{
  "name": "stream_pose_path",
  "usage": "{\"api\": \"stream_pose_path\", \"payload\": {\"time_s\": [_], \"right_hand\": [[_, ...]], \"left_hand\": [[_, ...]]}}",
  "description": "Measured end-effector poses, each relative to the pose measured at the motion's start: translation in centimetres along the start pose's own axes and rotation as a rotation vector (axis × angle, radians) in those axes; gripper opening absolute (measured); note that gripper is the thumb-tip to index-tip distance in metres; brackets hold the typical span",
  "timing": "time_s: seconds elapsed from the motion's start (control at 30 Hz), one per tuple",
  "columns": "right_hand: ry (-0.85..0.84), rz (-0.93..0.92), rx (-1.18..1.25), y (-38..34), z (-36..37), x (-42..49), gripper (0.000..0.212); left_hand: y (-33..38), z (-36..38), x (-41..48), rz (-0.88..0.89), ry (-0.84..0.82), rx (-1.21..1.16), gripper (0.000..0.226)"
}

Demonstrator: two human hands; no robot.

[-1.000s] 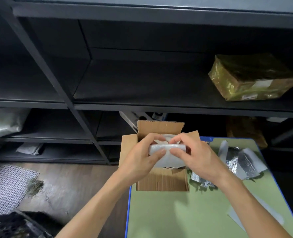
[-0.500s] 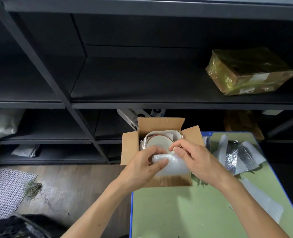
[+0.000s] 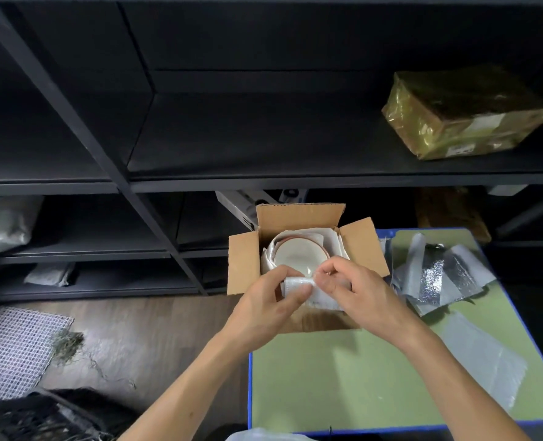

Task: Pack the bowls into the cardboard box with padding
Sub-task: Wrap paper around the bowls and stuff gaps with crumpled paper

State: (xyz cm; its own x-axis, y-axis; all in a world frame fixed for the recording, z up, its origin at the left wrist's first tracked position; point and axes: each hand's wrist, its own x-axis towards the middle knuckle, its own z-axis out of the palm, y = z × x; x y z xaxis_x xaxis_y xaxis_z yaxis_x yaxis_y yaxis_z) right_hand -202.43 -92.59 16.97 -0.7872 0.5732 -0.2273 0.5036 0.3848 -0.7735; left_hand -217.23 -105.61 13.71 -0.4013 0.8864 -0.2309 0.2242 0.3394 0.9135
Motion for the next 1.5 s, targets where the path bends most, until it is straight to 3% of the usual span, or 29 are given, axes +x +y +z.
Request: {"api": "stream_pose_path", "payload": {"time_s": [0.23, 0.4, 0.6, 0.7, 0.9, 1.13, 1.3, 1.5], "right_hand": [[0.063, -0.037, 0.086, 0.2, 0.6, -0.1, 0.023], [0.013, -0.015, 0.240, 0.4, 0.6, 0.2, 0.017], [-0.062, 0.018, 0.316, 0.9, 1.2, 1.4, 0.018], [-0.077, 0.021, 0.268, 1.1, 1.5, 1.8, 0.021], [0.240, 0.057, 0.015, 1.5, -0.4, 3.2, 0.018], [0.250, -0.033, -0.149, -0.1, -1.0, 5.0, 0.021], [0.256, -0.189, -0.272, -1.8, 0.0, 7.0, 0.024], [0.157, -0.351, -0.445, -2.3, 1.8, 11.2, 0.032]], "left_hand": [[-0.2, -0.2, 0.1, -0.043, -0.005, 0.001, 0.040], [-0.8, -0.7, 0.0, 0.010, -0.017, -0.064, 0.022], [-1.5, -0.6, -0.2, 0.010, 0.017, 0.051, 0.013], [-2.2, -0.6, -0.4, -0.026, 0.054, 0.085, 0.015], [-3.2, -3.2, 1.3, -0.116, 0.303, 0.262, 0.016], [-3.3, -2.6, 4.9, -0.040, 0.281, 0.596, 0.033], [-3.2, -0.1, 6.9, -0.105, 0.301, 0.816, 0.051], [-4.1, 0.5, 7.2, -0.129, 0.331, 0.691, 0.033]]}}
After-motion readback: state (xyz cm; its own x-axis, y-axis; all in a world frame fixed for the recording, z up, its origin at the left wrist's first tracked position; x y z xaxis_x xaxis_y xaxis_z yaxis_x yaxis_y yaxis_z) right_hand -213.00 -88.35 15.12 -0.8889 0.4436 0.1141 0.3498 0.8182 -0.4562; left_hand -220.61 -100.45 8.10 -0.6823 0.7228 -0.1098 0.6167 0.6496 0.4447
